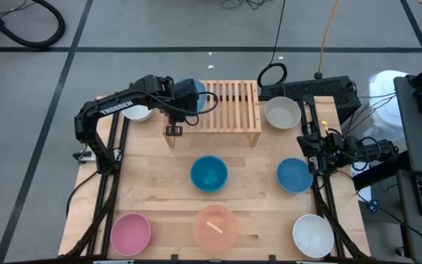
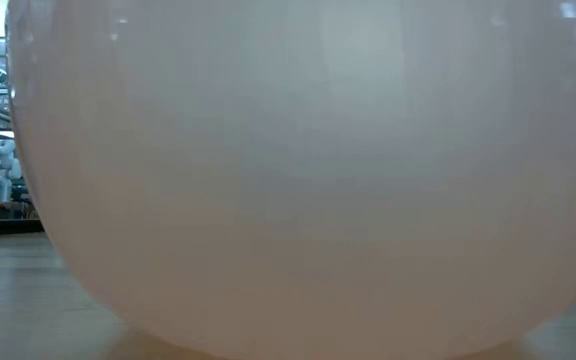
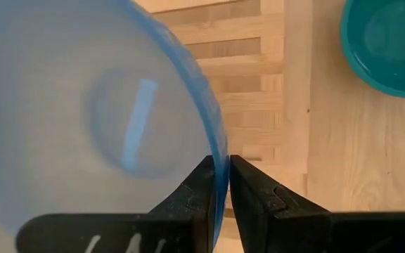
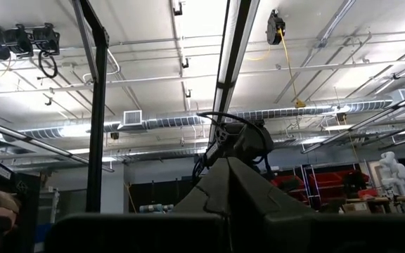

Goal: Place and stack bowls onto a shelf
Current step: Put the light blue bowl on the shelf

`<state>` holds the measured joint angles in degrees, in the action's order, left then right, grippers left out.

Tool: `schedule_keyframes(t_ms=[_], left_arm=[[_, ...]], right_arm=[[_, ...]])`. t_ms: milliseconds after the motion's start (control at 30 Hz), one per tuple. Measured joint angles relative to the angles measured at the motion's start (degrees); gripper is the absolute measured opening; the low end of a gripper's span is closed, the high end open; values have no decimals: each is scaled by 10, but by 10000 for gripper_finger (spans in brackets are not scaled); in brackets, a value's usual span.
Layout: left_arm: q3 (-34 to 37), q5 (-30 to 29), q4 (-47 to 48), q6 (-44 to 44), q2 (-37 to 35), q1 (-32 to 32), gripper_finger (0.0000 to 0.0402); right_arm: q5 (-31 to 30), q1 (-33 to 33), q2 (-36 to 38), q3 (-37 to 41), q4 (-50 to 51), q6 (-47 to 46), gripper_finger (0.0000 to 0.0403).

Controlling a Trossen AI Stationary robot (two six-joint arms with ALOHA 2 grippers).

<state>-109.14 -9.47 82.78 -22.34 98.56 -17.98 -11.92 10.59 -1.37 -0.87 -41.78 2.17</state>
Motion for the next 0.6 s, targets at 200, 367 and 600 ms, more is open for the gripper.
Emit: schedule_keyframes(t_ms=[200, 367, 600], left_arm=[[0, -20, 2, -1, 4, 0, 42], [0, -12, 11, 1, 14, 5, 42], [0, -10, 17, 2, 16, 5, 42]], right_arm=[[0, 0, 0, 0, 0, 0, 0], [0, 0, 0, 0, 0, 0, 0], [0, 0, 0, 0, -1, 0, 0]])
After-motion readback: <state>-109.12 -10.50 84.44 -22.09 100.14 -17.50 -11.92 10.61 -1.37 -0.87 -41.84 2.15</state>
